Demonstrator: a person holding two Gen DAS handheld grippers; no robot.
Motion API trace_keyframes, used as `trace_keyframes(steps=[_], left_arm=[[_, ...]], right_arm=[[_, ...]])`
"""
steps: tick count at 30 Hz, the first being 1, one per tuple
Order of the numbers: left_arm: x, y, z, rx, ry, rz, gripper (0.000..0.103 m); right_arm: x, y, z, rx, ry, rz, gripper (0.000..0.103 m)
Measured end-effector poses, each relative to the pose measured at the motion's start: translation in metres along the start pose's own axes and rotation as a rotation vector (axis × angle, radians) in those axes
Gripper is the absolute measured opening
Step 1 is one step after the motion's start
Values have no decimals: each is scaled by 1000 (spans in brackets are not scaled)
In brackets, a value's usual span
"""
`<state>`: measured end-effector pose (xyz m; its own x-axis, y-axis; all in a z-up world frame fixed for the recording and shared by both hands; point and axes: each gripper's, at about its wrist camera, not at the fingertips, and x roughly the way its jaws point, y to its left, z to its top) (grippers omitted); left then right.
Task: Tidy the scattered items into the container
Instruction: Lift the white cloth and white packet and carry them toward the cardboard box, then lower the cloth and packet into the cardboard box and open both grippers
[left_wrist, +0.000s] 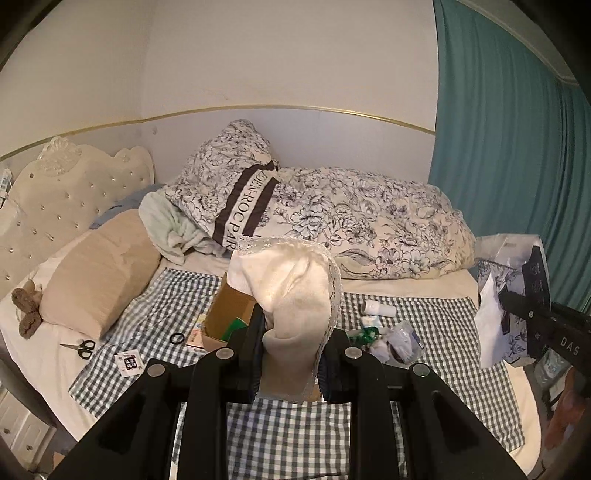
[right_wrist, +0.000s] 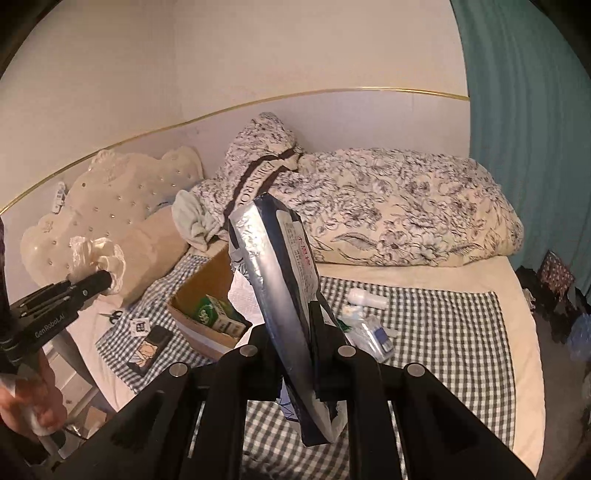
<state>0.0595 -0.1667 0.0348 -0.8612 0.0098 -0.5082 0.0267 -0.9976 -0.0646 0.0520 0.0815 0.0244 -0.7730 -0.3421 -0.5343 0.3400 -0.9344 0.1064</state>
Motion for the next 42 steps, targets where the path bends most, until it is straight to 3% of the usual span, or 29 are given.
trace_keyframes(steps=[18,42], left_arm=[[25,23,15,-7,13,26,24],[113,36,20,19,92,34,24]], right_arm=[[36,39,27,-46,11,90,11],[138,54,41,9,101,156,11]])
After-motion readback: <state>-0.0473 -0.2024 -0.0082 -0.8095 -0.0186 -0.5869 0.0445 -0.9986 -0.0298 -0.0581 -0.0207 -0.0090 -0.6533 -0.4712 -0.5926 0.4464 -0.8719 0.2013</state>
